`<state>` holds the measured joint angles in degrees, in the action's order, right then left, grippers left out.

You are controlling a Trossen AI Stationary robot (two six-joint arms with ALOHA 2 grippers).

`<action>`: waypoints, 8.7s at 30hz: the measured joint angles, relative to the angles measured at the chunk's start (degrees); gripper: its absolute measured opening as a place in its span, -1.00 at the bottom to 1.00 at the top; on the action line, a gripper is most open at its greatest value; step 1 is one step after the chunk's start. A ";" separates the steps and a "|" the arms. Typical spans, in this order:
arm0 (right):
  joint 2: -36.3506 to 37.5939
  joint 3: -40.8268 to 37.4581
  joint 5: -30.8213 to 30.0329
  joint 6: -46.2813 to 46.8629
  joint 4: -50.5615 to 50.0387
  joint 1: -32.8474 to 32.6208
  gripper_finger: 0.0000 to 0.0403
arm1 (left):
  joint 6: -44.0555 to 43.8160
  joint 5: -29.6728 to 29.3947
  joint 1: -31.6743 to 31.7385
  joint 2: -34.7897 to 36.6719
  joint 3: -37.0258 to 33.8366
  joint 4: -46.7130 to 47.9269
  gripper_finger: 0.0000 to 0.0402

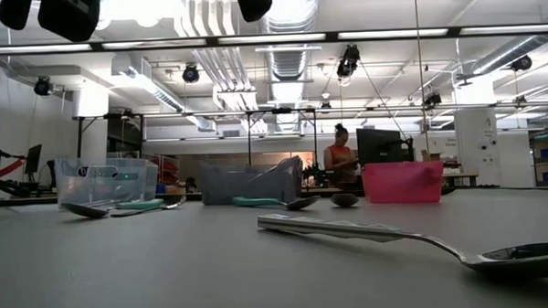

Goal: Sort silverware by color (type)
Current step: Put the bottom black spoon into the transparent bin

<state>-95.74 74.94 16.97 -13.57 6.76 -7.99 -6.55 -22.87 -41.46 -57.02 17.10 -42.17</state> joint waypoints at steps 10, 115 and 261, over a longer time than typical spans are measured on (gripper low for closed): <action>-0.04 0.88 -0.02 4.58 1.31 0.00 -0.51 | -3.59 -0.23 0.01 0.10 0.00 5.98 -1.00; -8.28 12.28 -18.26 6.41 -9.72 5.03 -0.95 | -3.37 -41.30 3.60 -2.02 0.02 6.43 -0.17; -8.41 0.02 -36.61 25.49 24.81 1.96 -0.38 | -1.46 -55.74 7.53 -28.08 17.64 4.04 -1.00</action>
<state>-104.16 74.96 -19.64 11.92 31.57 -6.03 -8.01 -78.61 -33.93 -85.10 34.74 -38.13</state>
